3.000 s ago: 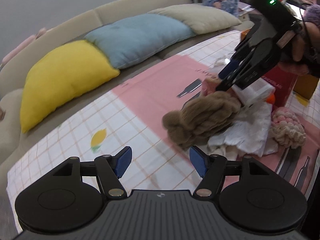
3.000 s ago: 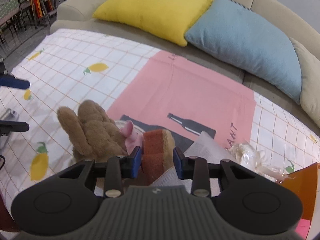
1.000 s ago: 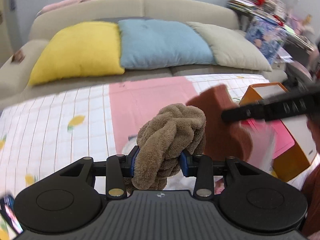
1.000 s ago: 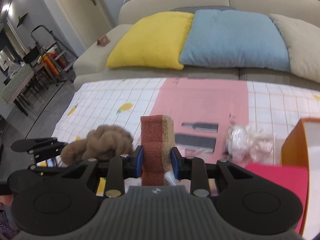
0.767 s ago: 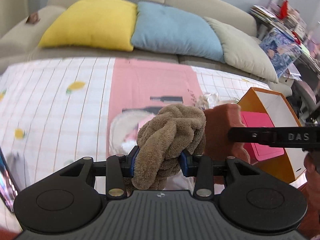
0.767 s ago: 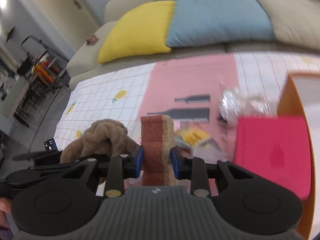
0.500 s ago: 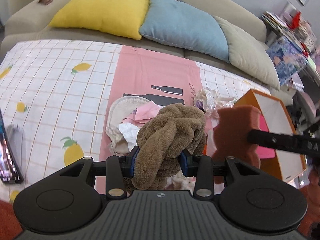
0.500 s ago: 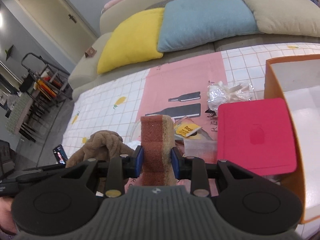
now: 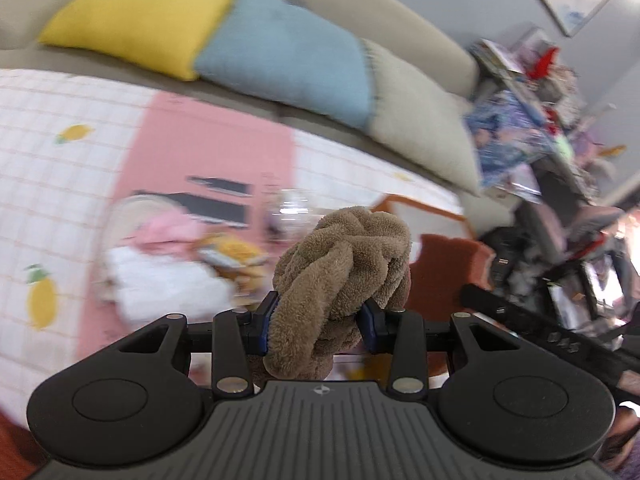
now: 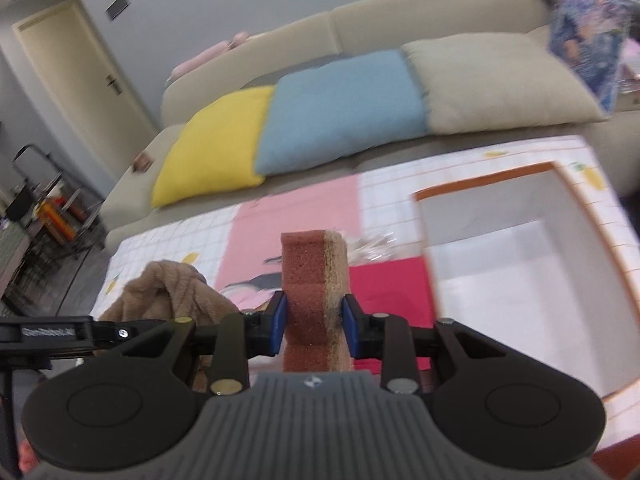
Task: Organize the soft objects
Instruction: 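Carry both held items over the white box and open both tools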
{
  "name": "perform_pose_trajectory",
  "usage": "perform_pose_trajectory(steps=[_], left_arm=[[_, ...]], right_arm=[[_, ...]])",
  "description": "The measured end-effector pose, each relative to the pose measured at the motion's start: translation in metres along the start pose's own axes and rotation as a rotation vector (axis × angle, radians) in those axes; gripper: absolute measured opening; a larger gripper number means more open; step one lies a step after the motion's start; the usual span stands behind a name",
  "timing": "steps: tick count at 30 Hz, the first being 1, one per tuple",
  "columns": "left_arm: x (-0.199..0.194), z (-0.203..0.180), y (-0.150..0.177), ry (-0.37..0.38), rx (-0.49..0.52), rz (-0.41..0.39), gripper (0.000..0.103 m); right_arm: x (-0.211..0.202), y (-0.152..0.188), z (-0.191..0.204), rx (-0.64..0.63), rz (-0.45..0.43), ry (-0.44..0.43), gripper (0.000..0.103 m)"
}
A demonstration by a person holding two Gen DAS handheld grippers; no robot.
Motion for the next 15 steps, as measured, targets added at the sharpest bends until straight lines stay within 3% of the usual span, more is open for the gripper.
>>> perform_pose_trajectory(steps=[4, 10, 15], left_arm=[[0.032, -0.042, -0.002, 0.095, 0.018, 0.048, 0.045], [0.096, -0.088, 0.001, 0.178, -0.008, 0.114, 0.045], [0.155, -0.103, 0.009, 0.181, -0.096, 0.184, 0.045]], right_arm=[[-0.014, -0.008, -0.032, 0.014, -0.040, 0.080, 0.029], [-0.026, -0.016, -0.084, 0.055, -0.065, 0.207, 0.029], [-0.019, -0.014, -0.117, 0.068, -0.049, 0.270, 0.029]])
Point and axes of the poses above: each gripper's, at about its wrist camera, not at the fingertips, and x roughly the way its jaws point, z to its left, y to its underside, the point moved 4 cm from there along x, roughly the way its jaws point, and after that the axes turned 11 degrees about y, right-handed, at the moved point
